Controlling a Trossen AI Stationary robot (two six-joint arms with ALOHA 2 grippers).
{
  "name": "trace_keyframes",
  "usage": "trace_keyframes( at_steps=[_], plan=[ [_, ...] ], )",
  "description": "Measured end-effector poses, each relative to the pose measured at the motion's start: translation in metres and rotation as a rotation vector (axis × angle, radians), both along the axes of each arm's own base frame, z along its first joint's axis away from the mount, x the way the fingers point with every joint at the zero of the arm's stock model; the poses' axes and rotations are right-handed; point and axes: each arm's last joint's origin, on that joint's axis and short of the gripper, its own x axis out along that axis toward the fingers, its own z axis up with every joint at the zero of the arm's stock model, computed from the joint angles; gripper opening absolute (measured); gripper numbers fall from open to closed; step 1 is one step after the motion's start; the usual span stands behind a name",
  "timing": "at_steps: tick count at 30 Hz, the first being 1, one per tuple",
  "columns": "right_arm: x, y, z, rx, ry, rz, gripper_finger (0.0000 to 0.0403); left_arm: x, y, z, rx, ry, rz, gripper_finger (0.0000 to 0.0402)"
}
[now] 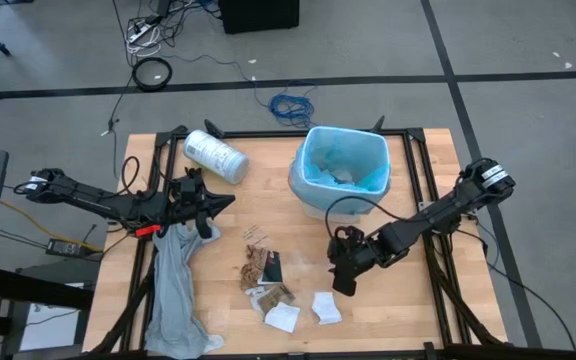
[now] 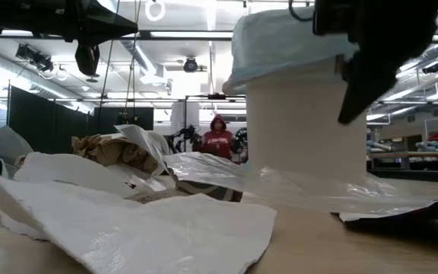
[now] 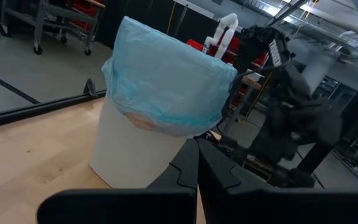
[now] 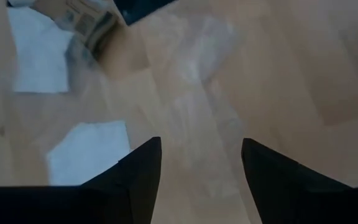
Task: Place trash/remove bag and relplace
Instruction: Put the transparent plastic into the trash bin
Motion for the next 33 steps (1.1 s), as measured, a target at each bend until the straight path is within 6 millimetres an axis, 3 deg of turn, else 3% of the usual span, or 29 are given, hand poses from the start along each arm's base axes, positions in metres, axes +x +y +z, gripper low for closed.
trace_keyframes(
  at_steps=[9, 27, 30, 33],
  plan=[
    [-0.015, -0.007, -0.034, 0.014, 0.029, -0.043, 0.0206, 0.000, 0.000, 0.000, 0.000, 0.000, 0.000, 0.0008],
    [-0.021, -0.022, -0.057, 0.035, 0.019, -0.090, 0.0200, 0.000, 0.001, 0.000, -0.001, 0.001, 0.026, 0.0008],
    [-0.021, -0.022, -0.057, 0.019, 0.018, -0.052, 0.0183, 0.000, 0.001, 0.000, -0.001, 0.001, 0.026, 0.0008],
    [-0.021, -0.022, -0.057, 0.009, 0.026, -0.005, 0.0132, 0.000, 0.001, 0.000, -0.001, 0.001, 0.027, 0.0008]
  ],
)
